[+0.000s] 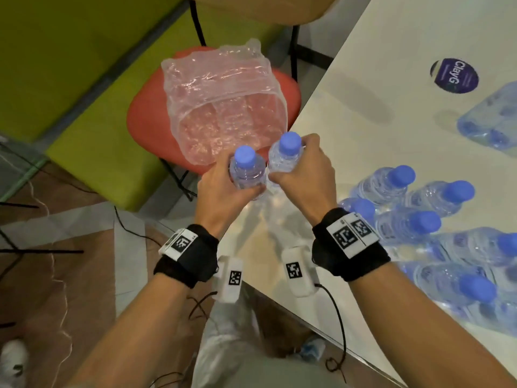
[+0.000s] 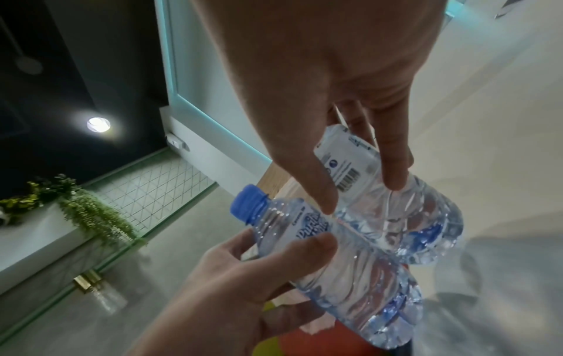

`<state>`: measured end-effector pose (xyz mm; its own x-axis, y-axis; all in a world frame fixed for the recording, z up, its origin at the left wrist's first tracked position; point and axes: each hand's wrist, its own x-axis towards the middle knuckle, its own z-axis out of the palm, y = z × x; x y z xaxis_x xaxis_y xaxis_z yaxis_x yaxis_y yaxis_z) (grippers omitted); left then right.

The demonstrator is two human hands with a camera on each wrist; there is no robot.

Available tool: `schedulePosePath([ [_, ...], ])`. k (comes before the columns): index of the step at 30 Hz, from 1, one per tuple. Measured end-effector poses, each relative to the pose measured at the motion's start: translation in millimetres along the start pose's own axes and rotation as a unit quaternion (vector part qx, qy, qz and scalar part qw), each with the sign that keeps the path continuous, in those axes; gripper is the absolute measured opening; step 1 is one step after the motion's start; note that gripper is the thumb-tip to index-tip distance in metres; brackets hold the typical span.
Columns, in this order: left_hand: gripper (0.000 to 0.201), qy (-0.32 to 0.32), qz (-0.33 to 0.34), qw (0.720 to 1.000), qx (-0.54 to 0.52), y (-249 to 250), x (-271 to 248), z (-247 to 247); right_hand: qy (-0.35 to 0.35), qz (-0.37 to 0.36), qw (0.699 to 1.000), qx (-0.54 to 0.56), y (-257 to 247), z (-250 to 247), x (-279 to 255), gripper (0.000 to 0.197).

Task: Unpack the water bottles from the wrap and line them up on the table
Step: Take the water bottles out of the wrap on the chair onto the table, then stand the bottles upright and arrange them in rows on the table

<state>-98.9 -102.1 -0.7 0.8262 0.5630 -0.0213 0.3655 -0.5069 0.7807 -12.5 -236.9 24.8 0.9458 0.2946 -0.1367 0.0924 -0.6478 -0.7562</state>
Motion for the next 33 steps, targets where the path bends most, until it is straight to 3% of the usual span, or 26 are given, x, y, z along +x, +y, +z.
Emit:
schedulePosePath([
  [4, 0.064, -0.038, 0.013, 0.999, -0.008, -1.6, -49.0, 4.5, -0.006, 0.007, 1.0, 0.002, 20.2, -9.5, -53.4, 0.042],
  [11, 0.064, -0.094, 0.018, 0.995, -0.031, -6.4, -110.1, 17.0, -0.045, 0.037, 0.998, 0.02, 63.6, -24.3, -125.4, 0.048],
  [18, 0.064, -0.11, 0.012, 0.994, -0.024, 2.2, -121.8, 38.1, -0.023, 0.046, 0.999, -0.001, 90.7, -34.4, -139.0, 0.04],
  [23, 0.067, -0.134, 0.018, 0.991, -0.022, 8.6, -123.5, 43.4, 0.001, 0.038, 0.999, -0.003, 104.5, -46.0, -145.0, 0.053],
  [28, 0.091, -0.15, 0.015, 0.988, 0.02, 28.5, -116.2, 32.0, -0.036, 0.035, 0.999, 0.006, 106.7, -57.8, -150.5, 0.071],
  [31, 0.073, -0.106, 0.085, 0.99, 0.044, 61.6, -114.5, 25.5, -0.05, 0.018, 0.999, -0.002, 108.6, -78.0, -160.2, 0.081],
  [33, 0.053, -0.081, 0.15, 0.983, 0.065, 90.6, -115.8, 27.3, -0.042, 0.004, 0.999, -0.007, 111.8, -99.2, -168.5, 0.074],
])
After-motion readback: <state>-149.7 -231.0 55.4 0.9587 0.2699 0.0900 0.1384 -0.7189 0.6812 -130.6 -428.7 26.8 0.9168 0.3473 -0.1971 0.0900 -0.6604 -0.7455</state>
